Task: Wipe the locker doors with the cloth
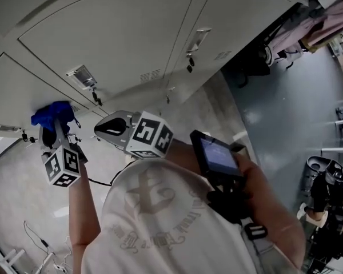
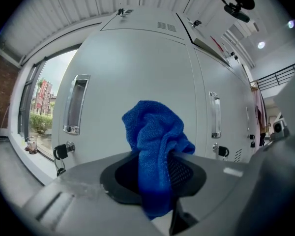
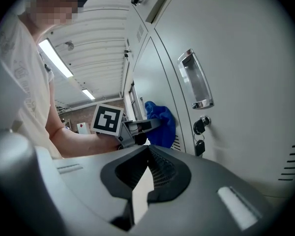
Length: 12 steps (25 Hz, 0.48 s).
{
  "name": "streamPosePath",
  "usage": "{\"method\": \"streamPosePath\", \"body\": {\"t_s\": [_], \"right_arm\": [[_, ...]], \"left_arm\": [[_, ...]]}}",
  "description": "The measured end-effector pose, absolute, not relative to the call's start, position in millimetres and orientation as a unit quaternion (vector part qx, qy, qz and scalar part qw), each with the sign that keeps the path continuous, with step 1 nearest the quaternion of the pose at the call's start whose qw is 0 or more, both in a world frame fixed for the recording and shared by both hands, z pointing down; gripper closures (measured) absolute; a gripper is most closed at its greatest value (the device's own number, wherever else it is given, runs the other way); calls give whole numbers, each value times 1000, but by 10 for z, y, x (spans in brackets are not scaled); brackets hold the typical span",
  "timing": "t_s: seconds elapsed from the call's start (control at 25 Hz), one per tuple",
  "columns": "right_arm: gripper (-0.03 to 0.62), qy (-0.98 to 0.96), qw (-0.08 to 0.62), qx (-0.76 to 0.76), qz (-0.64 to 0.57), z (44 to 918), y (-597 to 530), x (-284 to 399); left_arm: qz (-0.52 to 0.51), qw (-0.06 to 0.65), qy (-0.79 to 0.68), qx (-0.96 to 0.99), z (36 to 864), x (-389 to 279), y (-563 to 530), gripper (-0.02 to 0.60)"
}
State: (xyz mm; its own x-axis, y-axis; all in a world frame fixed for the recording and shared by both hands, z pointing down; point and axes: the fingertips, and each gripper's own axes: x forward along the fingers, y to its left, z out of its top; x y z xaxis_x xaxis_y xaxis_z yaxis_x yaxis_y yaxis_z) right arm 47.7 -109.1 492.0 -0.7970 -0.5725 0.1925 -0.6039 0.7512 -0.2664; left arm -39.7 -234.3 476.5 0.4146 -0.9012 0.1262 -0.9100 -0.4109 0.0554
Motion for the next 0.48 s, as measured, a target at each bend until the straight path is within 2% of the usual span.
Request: {"method": "streamPosePath", "body": {"t_s": [0.28, 0.48], "right_arm": [[586, -944, 41, 279, 168, 4925, -994, 465], [586, -941, 31, 284, 179, 4971, -979, 710]], "left_arm": [[55, 14, -530, 846, 4672, -82, -2173, 462], [60, 18, -518, 853, 4761, 230, -2084, 460]]}}
